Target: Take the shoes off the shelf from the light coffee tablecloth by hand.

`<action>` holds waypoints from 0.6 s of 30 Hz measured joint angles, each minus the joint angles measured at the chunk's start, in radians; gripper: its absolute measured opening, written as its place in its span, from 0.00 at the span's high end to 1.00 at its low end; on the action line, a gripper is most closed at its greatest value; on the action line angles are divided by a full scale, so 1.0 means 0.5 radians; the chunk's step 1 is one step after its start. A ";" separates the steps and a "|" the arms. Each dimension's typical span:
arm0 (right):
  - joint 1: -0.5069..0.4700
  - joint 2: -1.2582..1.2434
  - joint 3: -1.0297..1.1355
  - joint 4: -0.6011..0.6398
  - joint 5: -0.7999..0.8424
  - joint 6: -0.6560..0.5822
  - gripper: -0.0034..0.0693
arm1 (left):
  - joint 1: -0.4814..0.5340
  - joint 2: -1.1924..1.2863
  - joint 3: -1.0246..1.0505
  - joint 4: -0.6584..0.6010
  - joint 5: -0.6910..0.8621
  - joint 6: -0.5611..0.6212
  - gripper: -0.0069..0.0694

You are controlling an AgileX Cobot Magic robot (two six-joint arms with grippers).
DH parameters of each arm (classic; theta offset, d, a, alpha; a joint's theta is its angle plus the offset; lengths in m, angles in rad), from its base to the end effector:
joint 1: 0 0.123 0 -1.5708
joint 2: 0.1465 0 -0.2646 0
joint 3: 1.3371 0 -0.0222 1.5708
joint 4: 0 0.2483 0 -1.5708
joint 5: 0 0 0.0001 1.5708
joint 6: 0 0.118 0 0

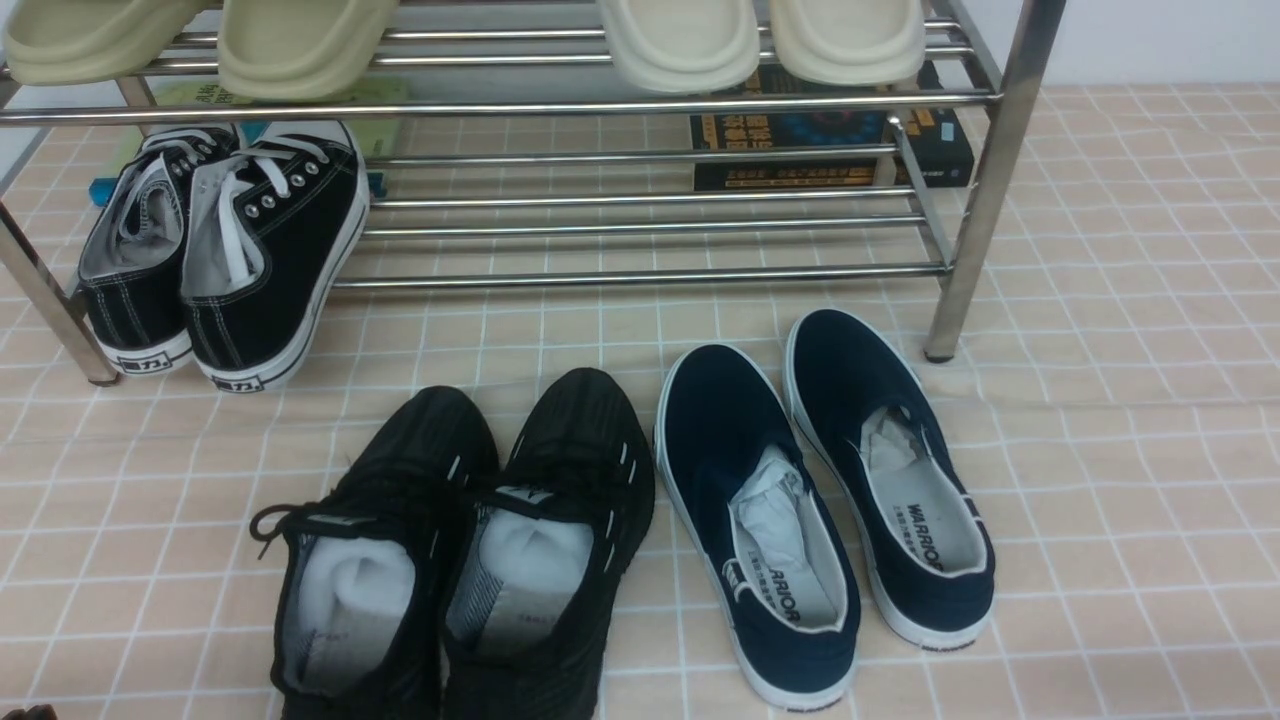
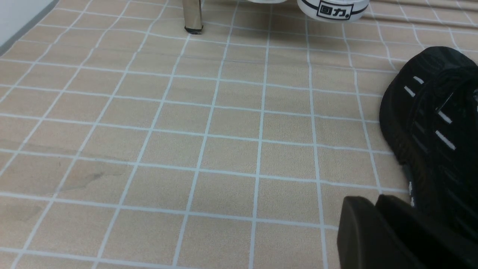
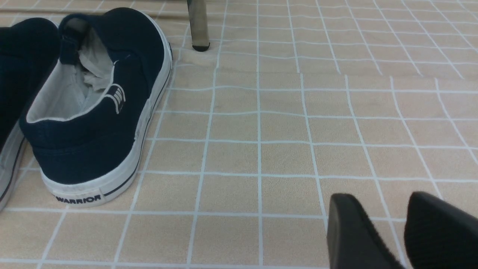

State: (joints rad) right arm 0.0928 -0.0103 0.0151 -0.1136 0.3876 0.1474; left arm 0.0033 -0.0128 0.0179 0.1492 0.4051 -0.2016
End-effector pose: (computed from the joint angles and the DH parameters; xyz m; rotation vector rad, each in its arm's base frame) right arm 0.0960 0.0038 0.1662 -0.0179 1.8737 0.0528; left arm 0.0952 0.0072 0.1637 -0.1039 1.8864 0.0137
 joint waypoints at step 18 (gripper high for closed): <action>0.000 0.000 0.000 0.000 0.000 -0.002 0.62 | 0.000 0.000 0.000 0.000 -0.002 0.000 0.78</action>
State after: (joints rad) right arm 0.0928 -0.0103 0.0151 -0.1136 0.3876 0.1466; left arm 0.0033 -0.0128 0.0179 0.1492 0.4041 -0.2016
